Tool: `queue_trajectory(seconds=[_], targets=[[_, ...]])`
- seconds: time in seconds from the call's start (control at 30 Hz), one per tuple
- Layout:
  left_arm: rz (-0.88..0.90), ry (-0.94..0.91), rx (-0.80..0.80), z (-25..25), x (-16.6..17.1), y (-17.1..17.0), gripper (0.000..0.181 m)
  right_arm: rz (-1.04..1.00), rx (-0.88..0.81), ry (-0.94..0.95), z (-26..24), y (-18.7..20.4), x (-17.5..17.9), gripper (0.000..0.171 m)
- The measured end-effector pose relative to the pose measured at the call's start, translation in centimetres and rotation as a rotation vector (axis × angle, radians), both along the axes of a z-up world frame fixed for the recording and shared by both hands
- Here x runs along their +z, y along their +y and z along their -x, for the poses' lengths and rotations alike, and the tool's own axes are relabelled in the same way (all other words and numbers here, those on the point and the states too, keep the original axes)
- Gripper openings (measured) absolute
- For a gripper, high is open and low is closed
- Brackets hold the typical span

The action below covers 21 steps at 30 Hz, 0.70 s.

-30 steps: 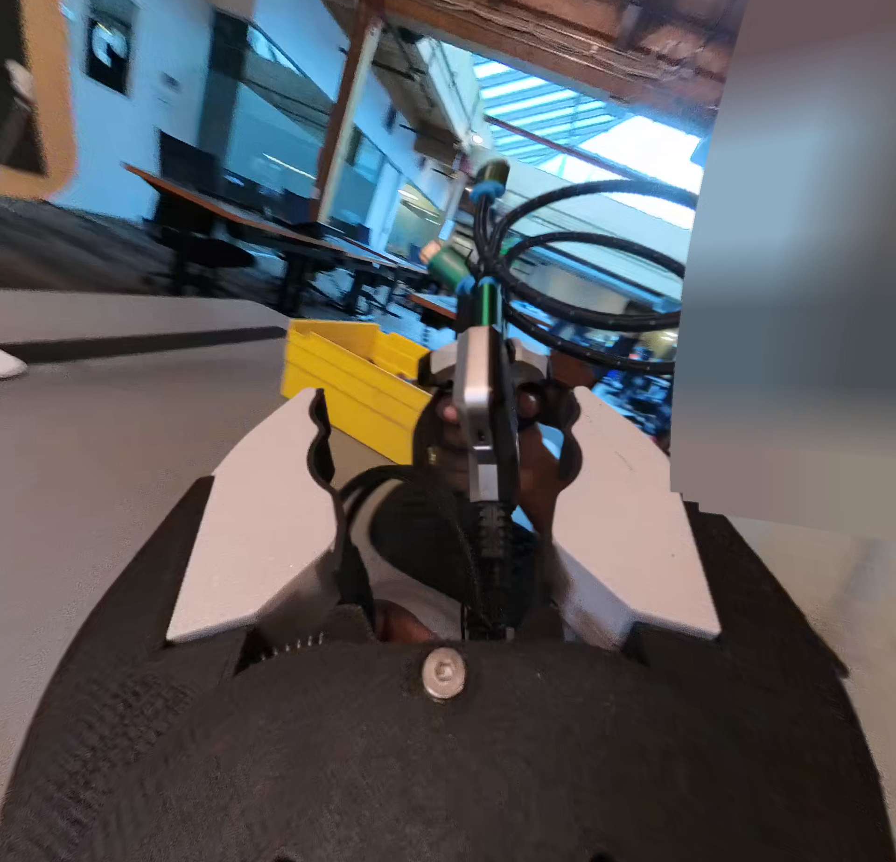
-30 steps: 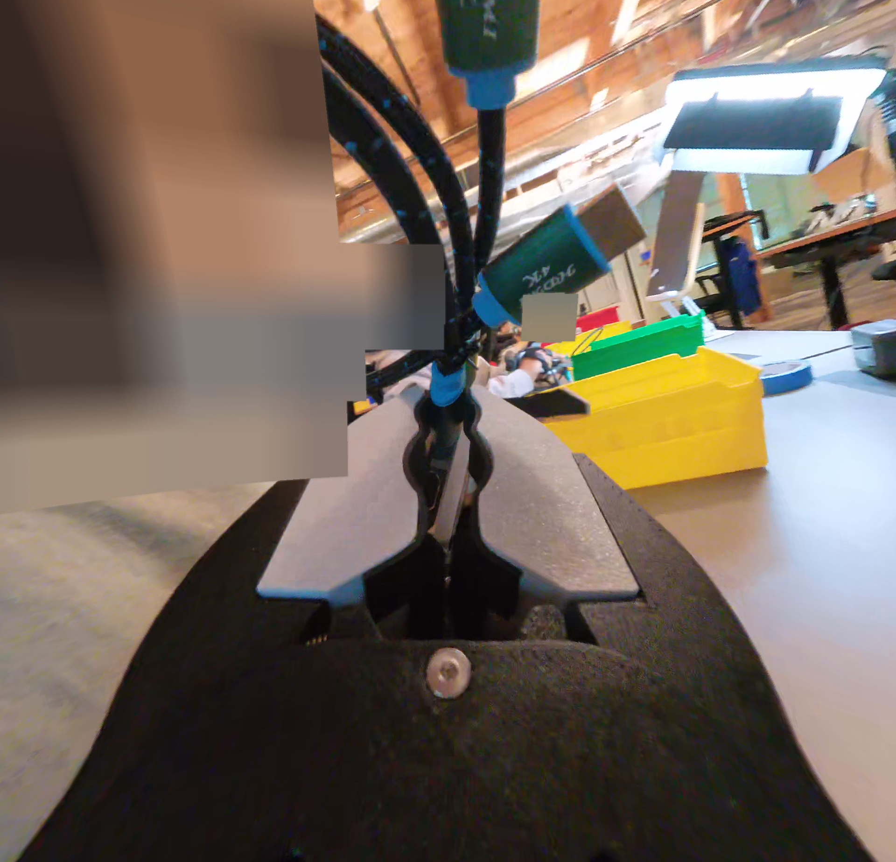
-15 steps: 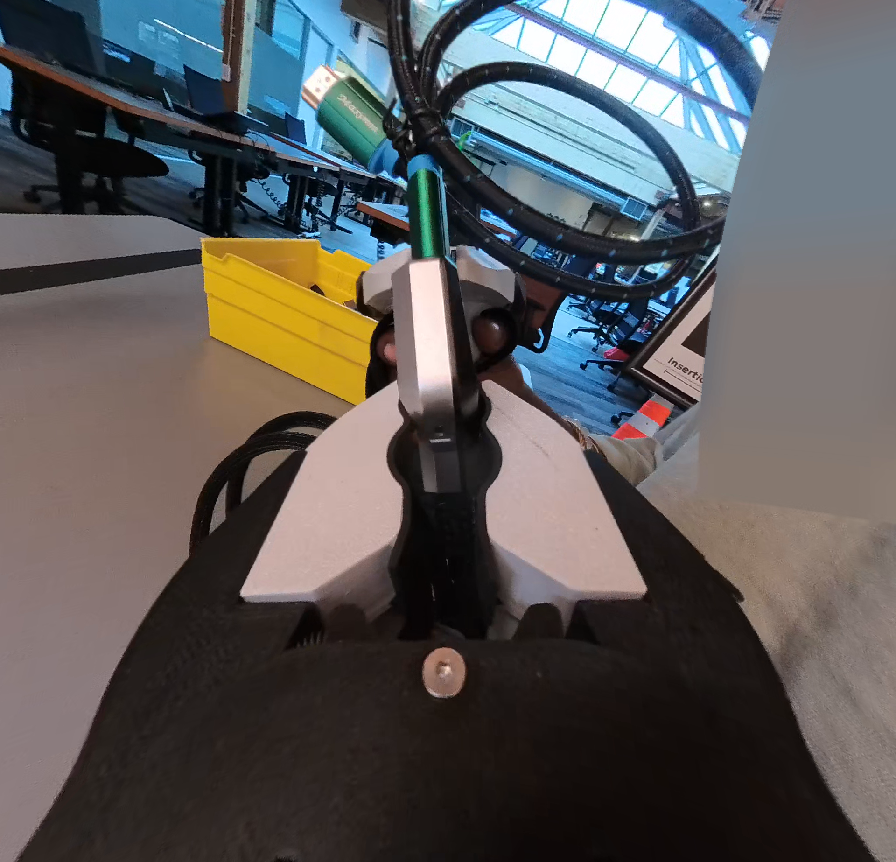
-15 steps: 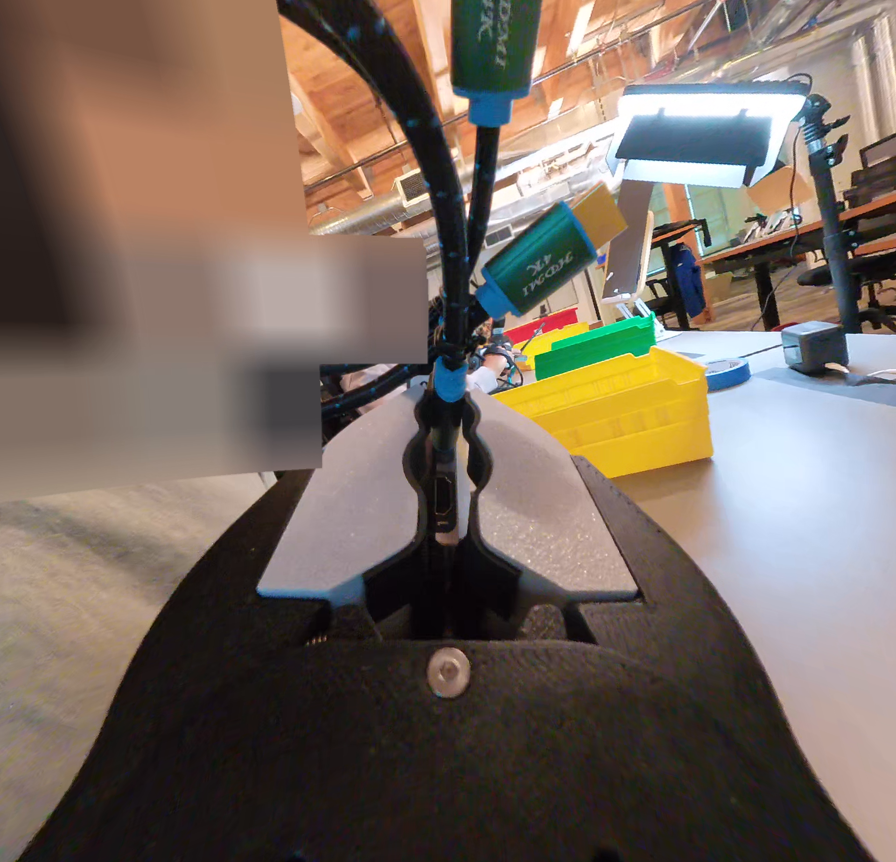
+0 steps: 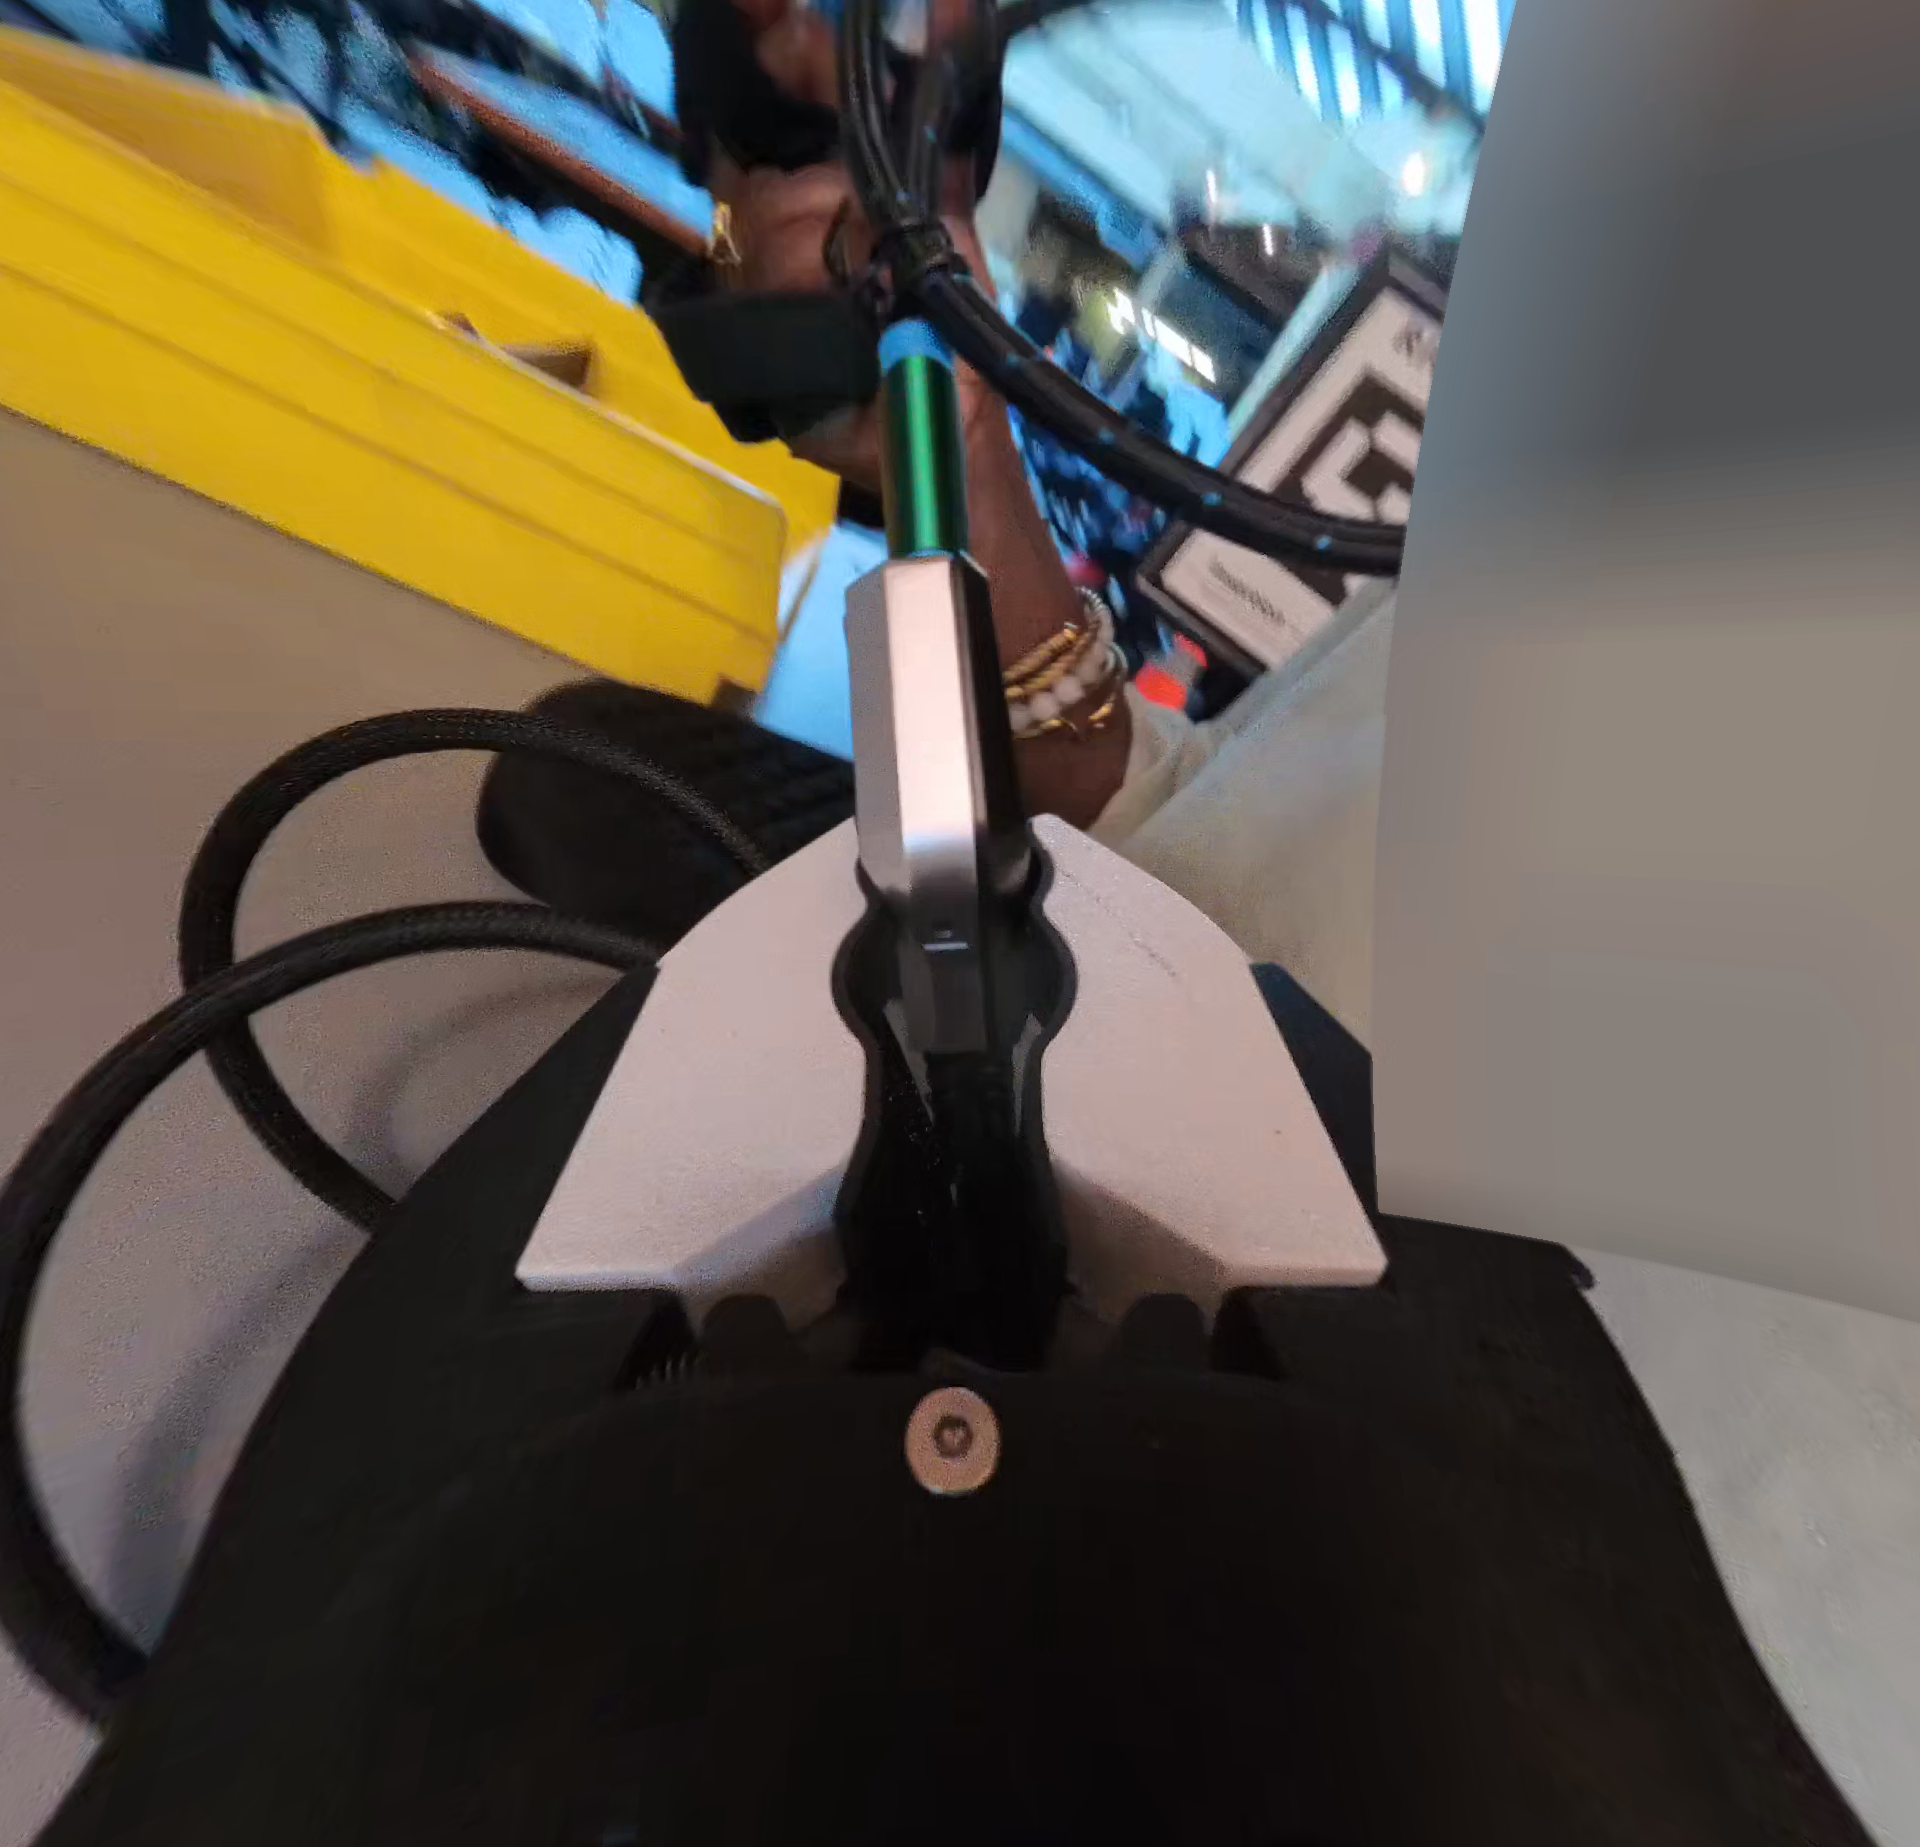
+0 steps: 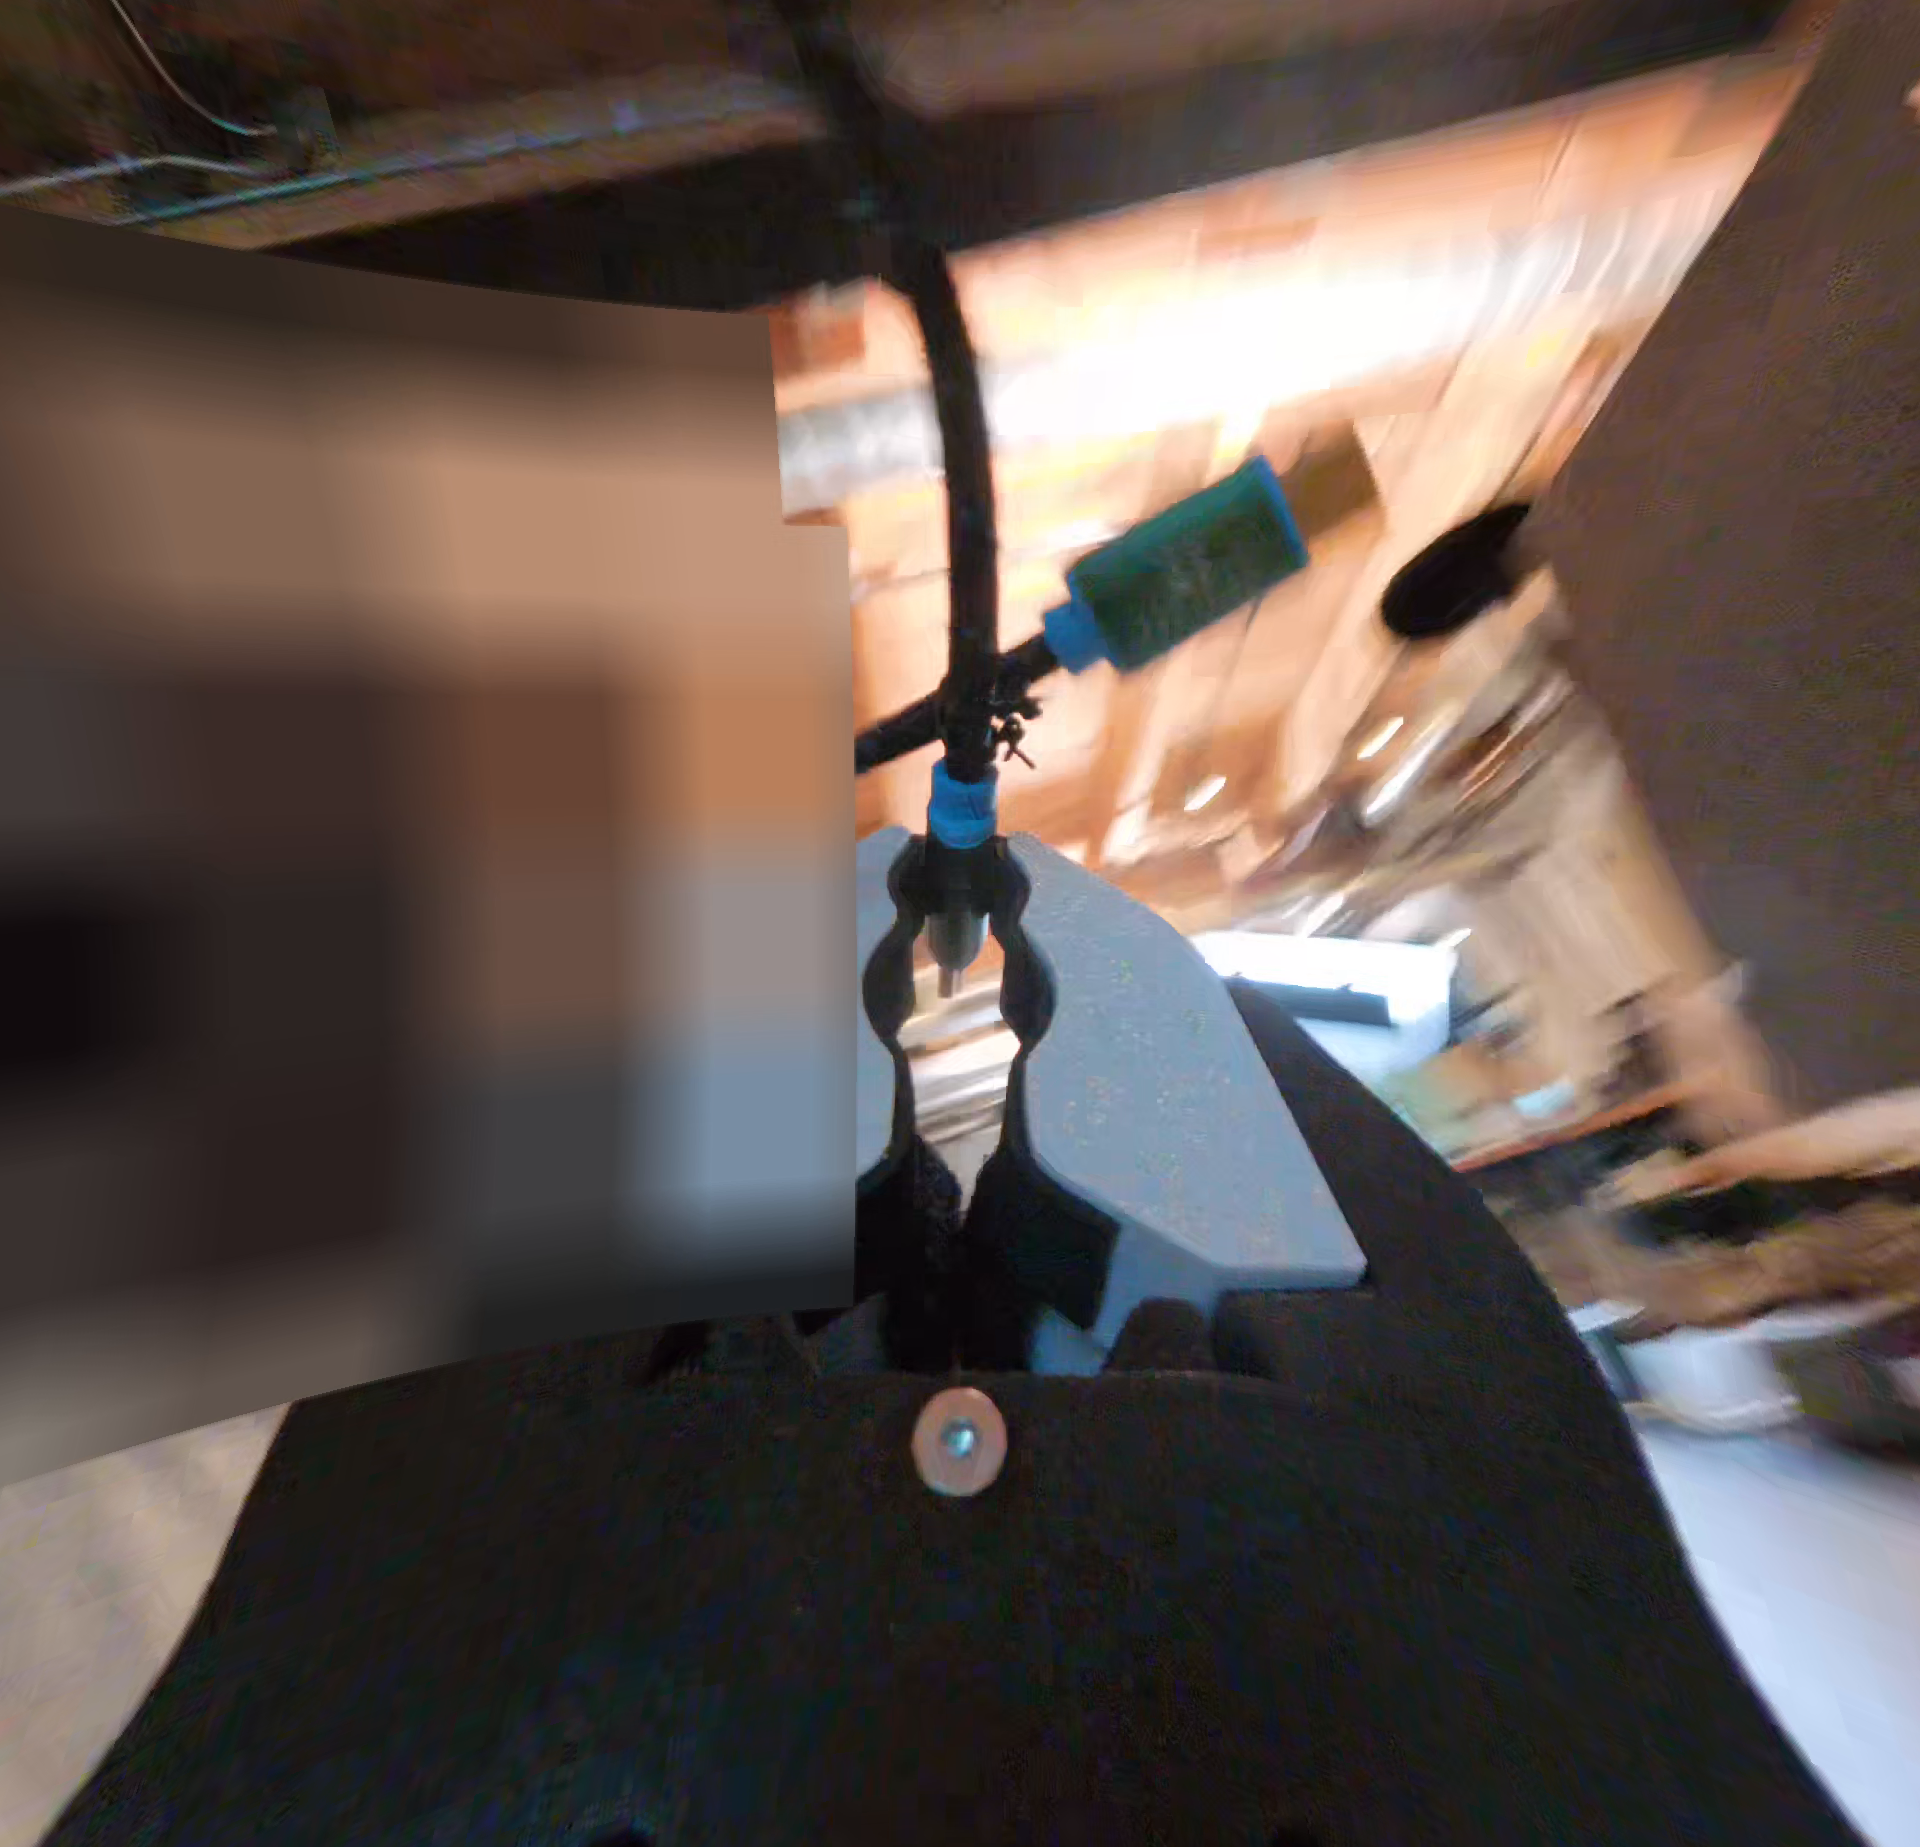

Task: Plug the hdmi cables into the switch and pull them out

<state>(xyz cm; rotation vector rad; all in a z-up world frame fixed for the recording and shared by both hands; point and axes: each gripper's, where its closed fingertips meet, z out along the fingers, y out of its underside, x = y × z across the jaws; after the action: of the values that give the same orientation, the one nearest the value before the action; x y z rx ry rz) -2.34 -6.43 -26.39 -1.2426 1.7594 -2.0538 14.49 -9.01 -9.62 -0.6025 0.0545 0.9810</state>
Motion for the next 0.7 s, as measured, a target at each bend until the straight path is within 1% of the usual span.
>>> queue_trajectory(seconds=[0.03,0.07,0.1,0.17,0.23,0.3,0.37,0.43,0.5,0.57,0.63,0.7], targets=[[0.017,-0.043,0.054,0.2,0.7,0.2,0.021,0.068,-0.194,-0.081,-2.9,-1.0,0.0,0.012],[0.015,-0.087,0.072,0.6,1.7,0.4,0.022,0.232,-0.349,-0.226,-4.3,-0.5,-1.2,0.012],[0.015,-0.129,0.105,0.7,2.6,1.0,0.021,0.378,-0.418,-0.345,-4.7,-0.1,-2.4,0.012],[0.020,-0.164,0.172,0.2,3.5,2.5,0.021,0.552,-0.421,-0.490,-3.8,0.0,-4.1,0.012],[0.067,-0.162,0.242,-1.0,4.0,4.0,0.022,0.666,-0.481,-0.564,-3.8,-0.6,-5.1,0.012],[0.113,-0.162,0.276,-1.8,4.2,5.0,0.021,0.851,-0.603,-0.585,-6.0,-1.6,-6.7,0.012],[0.153,-0.149,0.260,-2.0,4.0,5.2,0.022,1.126,-0.829,-0.610,-10.3,-3.8,-9.5,0.012],[0.183,-0.133,0.230,-1.7,3.7,5.0,0.022,1.468,-1.036,-0.662,-14.2,-7.4,-12.7,0.011],[0.184,-0.149,0.214,-1.3,3.6,4.7,0.022,1.744,-1.214,-0.748,-16.9,-10.9,-14.9,0.012],[0.175,-0.163,0.205,-1.1,3.6,4.5,0.022,1.876,-1.285,-0.851,-17.7,-12.8,-16.0,0.012],[0.172,-0.167,0.207,-1.0,3.5,4.4,0.022,1.942,-1.289,-0.916,-17.9,-13.6,-16.9,0.012],[0.175,-0.169,0.214,-1.1,3.5,4.5,0.022,2.026,-1.270,-1.031,-18.0,-14.3,-17.6,0.012]])
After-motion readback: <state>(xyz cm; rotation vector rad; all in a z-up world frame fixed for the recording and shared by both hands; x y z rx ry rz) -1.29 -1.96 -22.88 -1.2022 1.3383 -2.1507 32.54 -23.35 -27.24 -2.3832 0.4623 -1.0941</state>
